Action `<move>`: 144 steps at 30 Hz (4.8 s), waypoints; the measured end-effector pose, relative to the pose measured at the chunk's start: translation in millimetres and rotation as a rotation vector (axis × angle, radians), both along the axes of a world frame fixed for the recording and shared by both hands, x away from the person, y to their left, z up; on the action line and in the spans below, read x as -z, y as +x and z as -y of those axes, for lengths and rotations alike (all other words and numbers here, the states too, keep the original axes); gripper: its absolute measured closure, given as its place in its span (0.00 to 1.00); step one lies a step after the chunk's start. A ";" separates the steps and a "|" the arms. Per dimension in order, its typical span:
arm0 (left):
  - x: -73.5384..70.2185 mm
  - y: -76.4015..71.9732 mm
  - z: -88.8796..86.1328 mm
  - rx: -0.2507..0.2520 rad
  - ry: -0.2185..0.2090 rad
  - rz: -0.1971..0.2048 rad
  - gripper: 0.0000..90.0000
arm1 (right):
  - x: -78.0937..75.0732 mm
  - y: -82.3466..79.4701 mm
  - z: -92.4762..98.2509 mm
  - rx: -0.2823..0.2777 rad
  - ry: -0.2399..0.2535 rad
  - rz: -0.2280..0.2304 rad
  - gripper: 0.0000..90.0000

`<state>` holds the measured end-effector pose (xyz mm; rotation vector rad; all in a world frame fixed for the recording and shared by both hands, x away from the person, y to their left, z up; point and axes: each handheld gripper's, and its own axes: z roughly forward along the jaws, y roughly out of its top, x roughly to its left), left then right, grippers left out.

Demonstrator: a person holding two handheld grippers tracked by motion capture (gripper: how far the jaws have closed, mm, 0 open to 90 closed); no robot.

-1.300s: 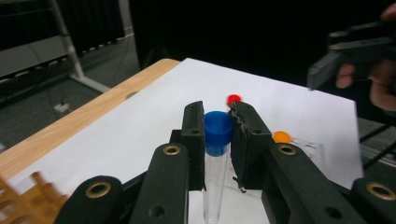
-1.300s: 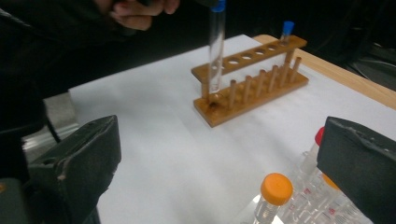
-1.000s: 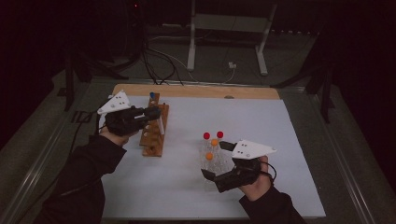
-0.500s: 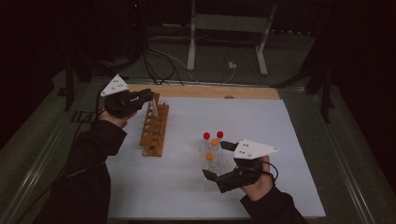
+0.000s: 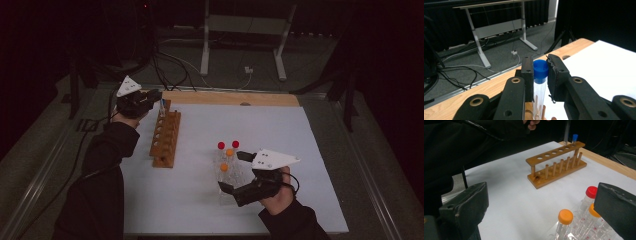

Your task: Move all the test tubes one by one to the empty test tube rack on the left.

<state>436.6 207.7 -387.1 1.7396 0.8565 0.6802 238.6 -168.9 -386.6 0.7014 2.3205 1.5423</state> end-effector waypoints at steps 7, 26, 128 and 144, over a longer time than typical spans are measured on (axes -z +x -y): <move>19.9 9.1 -2.9 -0.058 -0.014 -0.001 0.86 | 0.2 -0.3 1.0 -0.006 0.001 -0.001 0.00; 58.8 16.7 5.9 -0.067 -0.003 -0.077 0.86 | 0.5 -0.6 1.9 -0.009 0.004 -0.006 0.00; 42.9 -156.0 4.9 0.325 -0.094 -0.066 0.02 | 66.8 46.2 -13.5 0.046 -0.323 -0.167 0.81; 42.2 -155.9 8.5 0.346 -0.088 -0.075 0.02 | 51.8 43.7 -11.6 0.049 -0.303 -0.133 0.84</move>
